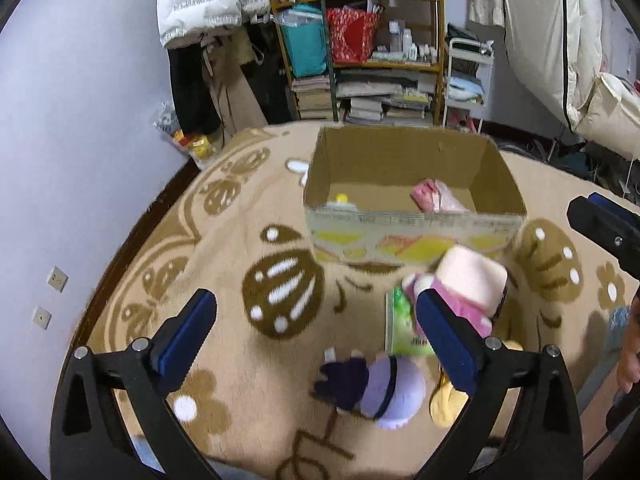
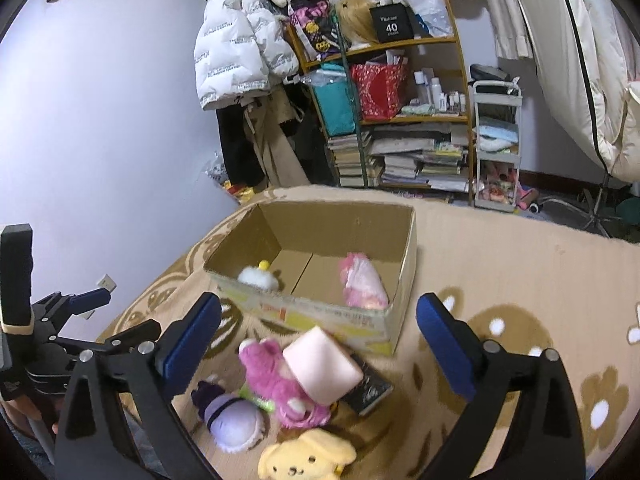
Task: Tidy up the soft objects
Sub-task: 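Withdraw both open tools from the box back toward the pile, then grasp the pink swirl roll plush with the right tool while the left tool grasps the purple doll plush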
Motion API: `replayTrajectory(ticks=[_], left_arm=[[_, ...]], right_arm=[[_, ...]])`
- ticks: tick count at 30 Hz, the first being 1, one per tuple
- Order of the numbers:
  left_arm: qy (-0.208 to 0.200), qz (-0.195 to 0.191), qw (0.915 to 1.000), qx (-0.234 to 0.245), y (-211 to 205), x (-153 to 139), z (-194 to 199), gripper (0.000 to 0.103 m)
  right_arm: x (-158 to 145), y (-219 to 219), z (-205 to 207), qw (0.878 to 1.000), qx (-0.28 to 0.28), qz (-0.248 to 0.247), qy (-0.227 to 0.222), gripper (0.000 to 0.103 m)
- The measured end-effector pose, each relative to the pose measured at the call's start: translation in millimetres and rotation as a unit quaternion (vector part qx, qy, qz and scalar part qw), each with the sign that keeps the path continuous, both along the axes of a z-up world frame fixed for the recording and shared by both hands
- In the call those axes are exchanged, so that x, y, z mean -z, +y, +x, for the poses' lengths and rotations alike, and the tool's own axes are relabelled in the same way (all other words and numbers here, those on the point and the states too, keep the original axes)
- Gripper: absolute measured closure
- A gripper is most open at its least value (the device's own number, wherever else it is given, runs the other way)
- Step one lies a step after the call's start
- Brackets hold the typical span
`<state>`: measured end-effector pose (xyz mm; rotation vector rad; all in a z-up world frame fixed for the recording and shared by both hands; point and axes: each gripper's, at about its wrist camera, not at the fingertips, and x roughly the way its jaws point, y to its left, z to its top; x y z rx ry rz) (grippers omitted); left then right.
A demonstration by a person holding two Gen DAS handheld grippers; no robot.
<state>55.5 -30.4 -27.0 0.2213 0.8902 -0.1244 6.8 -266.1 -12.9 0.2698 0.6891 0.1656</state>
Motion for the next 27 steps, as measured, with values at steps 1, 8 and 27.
replayTrajectory(ticks=[1,8,27], left_arm=[[0.010,0.000,0.9999,-0.002,0.5,4.6,0.5,0.004],[0.067,-0.001,0.9977,-0.013,3.2,35.3,11.9,0.004],[0.222,-0.035,0.9740,-0.023,6.2,110.6,50.6,0.004]], right_arm=[[1.8,1.1,-1.7,1.000,-0.001,-0.001,0.004,0.001],[17.2,3.1,2.8,0.999,-0.001,-0.002,0.037,0.001],[76.2,9.8,44.1,0.992,-0.006,0.012,0.125,0.001]])
